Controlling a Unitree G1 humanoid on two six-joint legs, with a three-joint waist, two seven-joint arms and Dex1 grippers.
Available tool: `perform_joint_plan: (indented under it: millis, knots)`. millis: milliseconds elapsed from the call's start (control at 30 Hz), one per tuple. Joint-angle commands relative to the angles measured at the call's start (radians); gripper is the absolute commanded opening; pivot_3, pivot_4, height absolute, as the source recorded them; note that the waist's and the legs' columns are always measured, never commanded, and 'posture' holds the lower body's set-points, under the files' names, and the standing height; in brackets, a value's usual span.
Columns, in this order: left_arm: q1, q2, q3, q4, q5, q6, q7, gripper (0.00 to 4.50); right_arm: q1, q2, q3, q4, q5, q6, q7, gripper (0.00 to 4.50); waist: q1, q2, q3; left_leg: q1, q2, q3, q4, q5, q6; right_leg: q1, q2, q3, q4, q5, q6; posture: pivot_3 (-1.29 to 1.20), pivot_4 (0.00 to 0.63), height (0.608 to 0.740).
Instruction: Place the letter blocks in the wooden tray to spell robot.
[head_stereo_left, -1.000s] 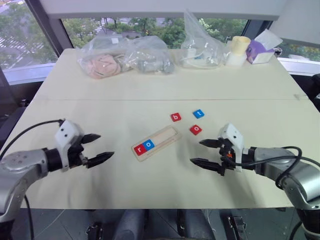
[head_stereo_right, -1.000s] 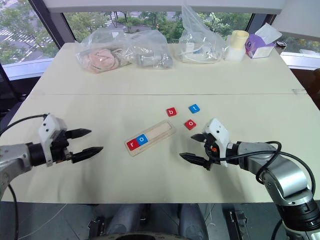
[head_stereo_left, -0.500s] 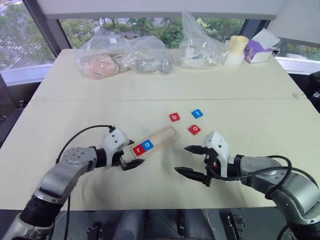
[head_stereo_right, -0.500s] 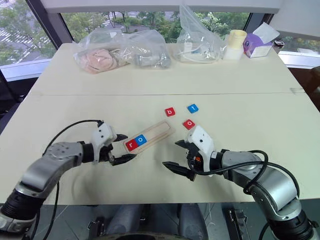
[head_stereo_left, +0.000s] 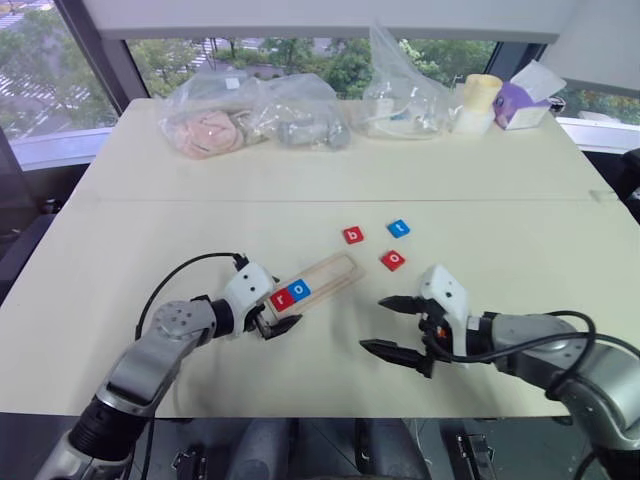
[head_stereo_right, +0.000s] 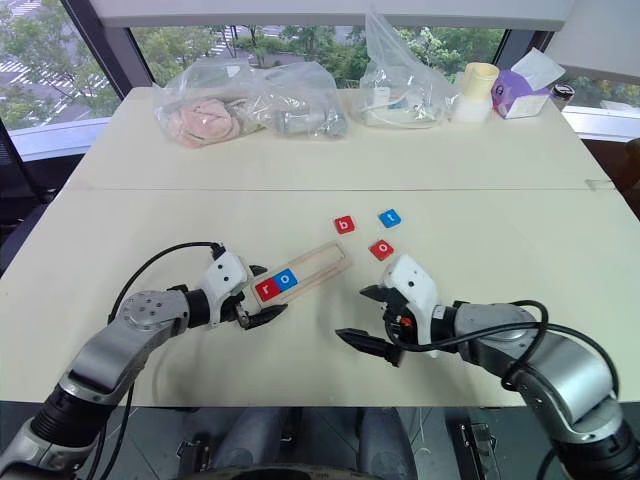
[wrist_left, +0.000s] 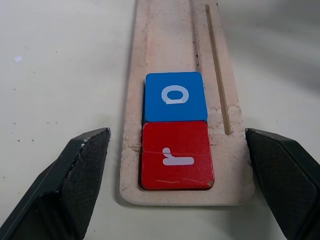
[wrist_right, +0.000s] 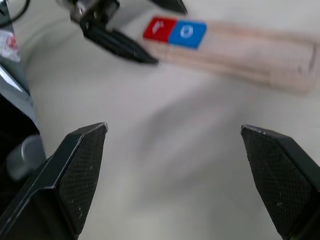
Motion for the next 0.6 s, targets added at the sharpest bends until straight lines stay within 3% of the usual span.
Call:
perform_joint_plan:
  millis: [33,467,600]
  knots:
    - [0.047,0.029,-0.044,-0.016,0.030,0.021,-0.022,4.50,0.020,-0.039,-0.022,-0.039,-0.010,-0.023,0.021,4.37,-0.002,0.001,-0.001,0.000,0.000,0.000,0.000,0.000,0.000,0.000,0.000,0.000,0.000,0.000,0.000,0.00,0.150,0.740]
    - [0.048,-0.003,-0.016,0.040,0.031,0.023,0.009,4.50,-0.007,-0.004,0.020,-0.008,-0.047,-0.061,-0.008,4.37,0.000,0.002,-0.002,0.000,0.000,0.000,0.000,0.000,0.000,0.000,0.000,0.000,0.000,0.000,0.000,0.00,0.150,0.740]
    - [0.048,-0.007,-0.016,0.066,0.045,0.010,0.016,3.22,-0.010,-0.003,0.015,0.001,-0.054,-0.065,-0.007,4.50,0.000,0.003,-0.003,0.001,0.000,0.000,0.000,0.000,0.000,0.001,0.000,0.000,0.000,0.000,0.000,0.00,0.150,0.740]
